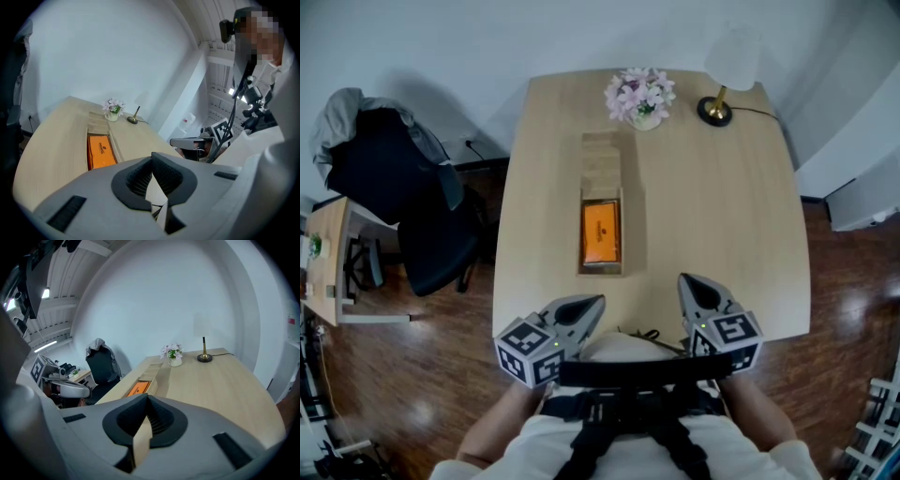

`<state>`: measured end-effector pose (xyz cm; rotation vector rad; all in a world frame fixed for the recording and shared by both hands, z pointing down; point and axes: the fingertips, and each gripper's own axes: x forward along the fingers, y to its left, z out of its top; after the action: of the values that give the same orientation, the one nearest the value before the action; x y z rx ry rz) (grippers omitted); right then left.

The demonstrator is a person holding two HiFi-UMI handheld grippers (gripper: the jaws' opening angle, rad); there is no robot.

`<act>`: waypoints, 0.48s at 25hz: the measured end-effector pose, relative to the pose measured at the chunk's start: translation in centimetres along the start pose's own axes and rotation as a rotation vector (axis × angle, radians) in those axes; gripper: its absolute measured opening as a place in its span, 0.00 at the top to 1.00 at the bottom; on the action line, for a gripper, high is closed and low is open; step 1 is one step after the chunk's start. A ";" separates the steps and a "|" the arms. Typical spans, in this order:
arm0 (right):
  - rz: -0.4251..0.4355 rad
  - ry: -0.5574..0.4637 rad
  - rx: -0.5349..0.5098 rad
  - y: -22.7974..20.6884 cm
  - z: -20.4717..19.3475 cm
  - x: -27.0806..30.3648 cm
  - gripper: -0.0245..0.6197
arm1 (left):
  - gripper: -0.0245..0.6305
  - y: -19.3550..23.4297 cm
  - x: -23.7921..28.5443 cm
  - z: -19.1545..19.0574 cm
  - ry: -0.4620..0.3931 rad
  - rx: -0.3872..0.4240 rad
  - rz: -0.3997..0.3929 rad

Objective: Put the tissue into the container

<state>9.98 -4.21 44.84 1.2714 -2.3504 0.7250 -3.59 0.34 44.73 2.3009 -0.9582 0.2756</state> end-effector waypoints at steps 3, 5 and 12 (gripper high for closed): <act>-0.001 0.005 -0.004 0.2 -0.1 -0.1 0.96 | 0.96 -0.1 -0.1 0.0 0.002 -0.001 -0.004; -0.004 0.011 -0.007 0.4 -0.1 -0.2 0.96 | 0.96 -0.2 -0.2 0.0 0.003 -0.002 -0.007; -0.004 0.024 -0.009 0.3 -0.4 -0.1 0.96 | 0.96 -0.2 0.0 -0.2 0.009 -0.006 -0.015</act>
<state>9.77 -3.76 45.07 1.2562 -2.3287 0.7236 -3.48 0.57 44.74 2.2987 -0.9362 0.2764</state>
